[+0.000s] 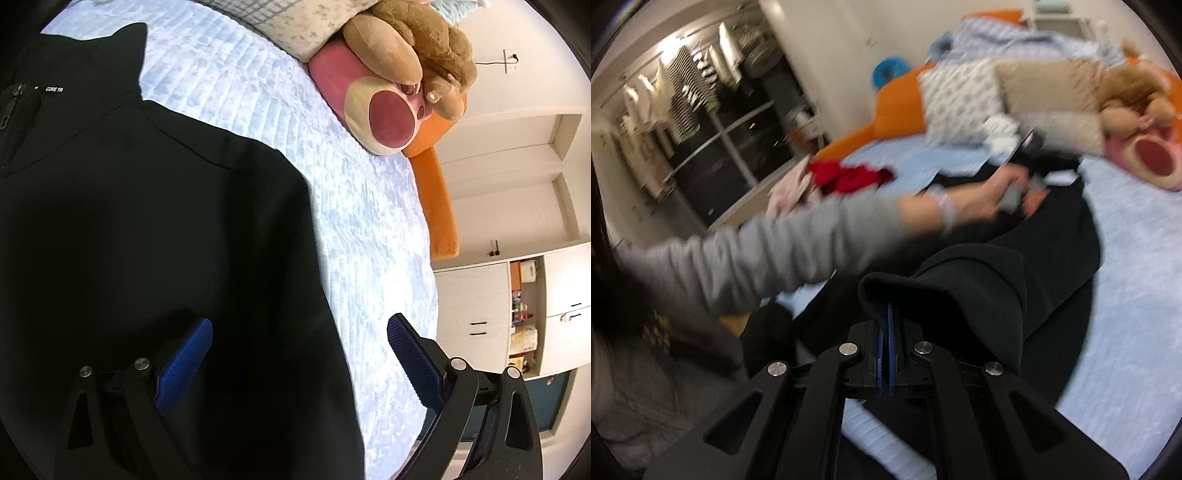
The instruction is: Fold large clothes
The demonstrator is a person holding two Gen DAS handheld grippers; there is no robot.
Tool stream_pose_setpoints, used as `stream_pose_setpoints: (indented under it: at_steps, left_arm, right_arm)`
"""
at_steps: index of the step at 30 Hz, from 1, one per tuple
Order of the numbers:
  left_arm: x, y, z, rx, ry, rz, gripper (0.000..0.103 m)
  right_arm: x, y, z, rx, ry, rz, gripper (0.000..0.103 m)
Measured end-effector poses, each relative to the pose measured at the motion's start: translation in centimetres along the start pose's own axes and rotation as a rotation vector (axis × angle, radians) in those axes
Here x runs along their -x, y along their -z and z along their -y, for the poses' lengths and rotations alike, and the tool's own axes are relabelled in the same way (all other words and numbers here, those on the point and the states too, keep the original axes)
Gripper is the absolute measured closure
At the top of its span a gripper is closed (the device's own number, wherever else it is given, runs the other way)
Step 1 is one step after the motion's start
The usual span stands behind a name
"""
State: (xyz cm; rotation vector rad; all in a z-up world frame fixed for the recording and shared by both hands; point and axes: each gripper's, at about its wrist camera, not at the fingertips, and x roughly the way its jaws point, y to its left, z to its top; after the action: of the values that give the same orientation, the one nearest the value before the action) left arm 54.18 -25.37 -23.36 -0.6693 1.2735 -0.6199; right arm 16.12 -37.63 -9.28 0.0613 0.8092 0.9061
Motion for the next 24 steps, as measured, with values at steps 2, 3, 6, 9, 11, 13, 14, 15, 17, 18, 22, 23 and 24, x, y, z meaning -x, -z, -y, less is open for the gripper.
stream_pose_setpoints:
  at_steps: [2, 3, 6, 9, 11, 13, 14, 15, 17, 18, 22, 23, 24]
  left_arm:
    - [-1.2, -0.7, 0.3, -0.022, -0.035, -0.016, 0.007]
    - [-1.8, -0.9, 0.5, -0.038, -0.06, -0.026, 0.007]
    - [-2.5, -0.2, 0.5, -0.072, -0.106, -0.024, 0.024]
    - [-2.4, -0.6, 0.4, -0.078, -0.135, -0.019, 0.067]
    - [-1.7, -1.2, 0.0, -0.071, -0.136, -0.029, 0.085]
    - [-1.0, -1.4, 0.4, -0.094, -0.139, -0.007, 0.09]
    - [-0.4, -1.4, 0.7, -0.119, -0.148, 0.006, 0.09]
    - [-0.2, -1.5, 1.0, -0.136, -0.15, 0.013, 0.09]
    - [-0.3, -1.8, 2.0, -0.171, -0.165, 0.017, 0.09]
    - [-0.6, -1.9, 2.4, -0.196, -0.183, 0.011, 0.09]
    - [-2.1, -2.0, 2.1, -0.251, -0.227, -0.021, 0.09]
    - [-2.5, -1.9, 1.8, -0.251, -0.229, -0.028, 0.09]
    - [-2.9, -1.8, 1.3, -0.246, -0.224, -0.04, 0.089]
  right_arm:
    - [-0.9, 0.6, -0.2, -0.01, -0.032, -0.016, 0.1]
    - [-0.9, 0.8, -0.2, -0.018, -0.041, -0.012, 0.1]
    - [-1.0, 0.8, -0.1, -0.038, -0.045, 0.0, 0.1]
    - [-0.5, 0.1, 0.1, -0.054, -0.061, 0.036, 0.1]
    - [0.0, -0.2, 0.1, -0.054, -0.083, 0.067, 0.1]
    - [-0.3, -1.1, -0.7, -0.023, -0.108, 0.089, 0.1]
    - [-0.6, -1.5, -1.2, 0.001, -0.109, 0.095, 0.1]
    - [-1.1, -1.8, -1.8, 0.028, -0.103, 0.102, 0.1]
    - [-3.1, -2.1, -3.2, 0.071, -0.074, 0.097, 0.1]
    - [-4.2, -2.1, -3.6, 0.083, -0.062, 0.085, 0.1]
    - [-10.4, -0.3, -5.2, 0.147, 0.016, -0.027, 0.1]
    - [-11.9, 0.5, -5.5, 0.175, 0.047, -0.066, 0.098]
    - [-13.6, 1.5, -5.9, 0.214, 0.086, -0.122, 0.096]
